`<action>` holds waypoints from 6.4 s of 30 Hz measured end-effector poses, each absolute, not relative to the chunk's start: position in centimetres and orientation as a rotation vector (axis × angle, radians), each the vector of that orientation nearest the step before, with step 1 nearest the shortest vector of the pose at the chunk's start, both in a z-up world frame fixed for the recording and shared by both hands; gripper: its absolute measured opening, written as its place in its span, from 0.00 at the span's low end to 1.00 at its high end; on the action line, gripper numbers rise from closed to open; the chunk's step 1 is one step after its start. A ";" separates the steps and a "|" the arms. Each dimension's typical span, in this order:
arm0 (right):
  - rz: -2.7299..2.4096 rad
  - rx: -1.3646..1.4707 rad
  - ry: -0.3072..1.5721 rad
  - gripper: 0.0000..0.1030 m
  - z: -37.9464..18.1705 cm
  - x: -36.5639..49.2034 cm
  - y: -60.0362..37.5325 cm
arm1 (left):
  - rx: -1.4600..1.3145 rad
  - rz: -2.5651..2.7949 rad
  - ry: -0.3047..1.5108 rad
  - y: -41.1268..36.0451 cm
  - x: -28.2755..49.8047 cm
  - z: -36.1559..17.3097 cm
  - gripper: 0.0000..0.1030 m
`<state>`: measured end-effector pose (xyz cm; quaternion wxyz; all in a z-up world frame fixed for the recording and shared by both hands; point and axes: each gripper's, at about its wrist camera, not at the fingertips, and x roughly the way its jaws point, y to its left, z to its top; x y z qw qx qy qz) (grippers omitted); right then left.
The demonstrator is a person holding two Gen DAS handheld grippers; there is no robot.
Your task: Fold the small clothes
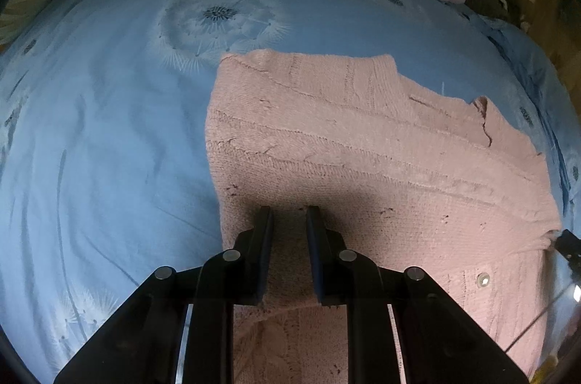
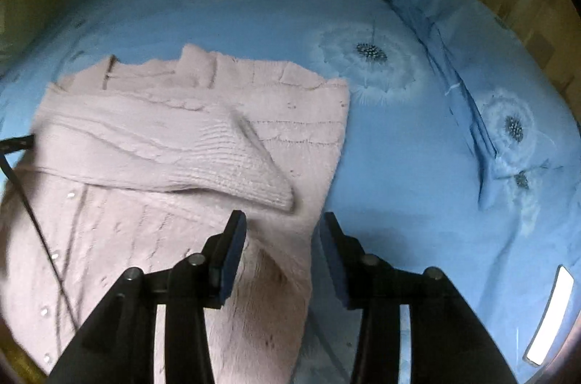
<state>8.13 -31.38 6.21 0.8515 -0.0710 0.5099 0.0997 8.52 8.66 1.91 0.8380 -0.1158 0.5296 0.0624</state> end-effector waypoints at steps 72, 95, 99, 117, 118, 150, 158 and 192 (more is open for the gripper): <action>0.117 0.099 0.943 0.53 5.6 9.1 -31.9 | -0.186 0.105 1.049 6.4 6.0 3.4 0.13; 0.382 -0.112 0.930 0.60 8.5 -9.8 -25.6 | -0.120 0.066 1.100 1.4 -9.7 6.3 0.13; 0.400 -0.136 0.950 0.62 7.7 -12.4 -25.3 | -0.121 0.050 1.128 0.6 -11.9 5.5 0.13; 0.444 -0.335 0.983 0.71 3.9 -20.4 -23.8 | -0.036 -0.093 1.146 -2.5 -18.8 4.1 0.19; 0.427 -0.374 0.970 0.71 3.6 -20.7 -23.5 | -0.011 -0.110 1.142 -3.0 -19.0 4.1 0.19; 0.258 -0.374 0.908 0.72 3.2 -17.1 -24.2 | 0.040 -0.034 1.055 -2.7 -16.5 2.6 0.20; 0.277 -0.247 0.975 0.72 2.5 -16.1 -25.4 | 0.044 -0.018 1.025 -2.7 -16.1 2.1 0.20; 0.264 -0.122 0.793 0.08 8.7 -13.6 -26.0 | -0.131 0.021 0.818 0.5 -14.8 7.5 0.00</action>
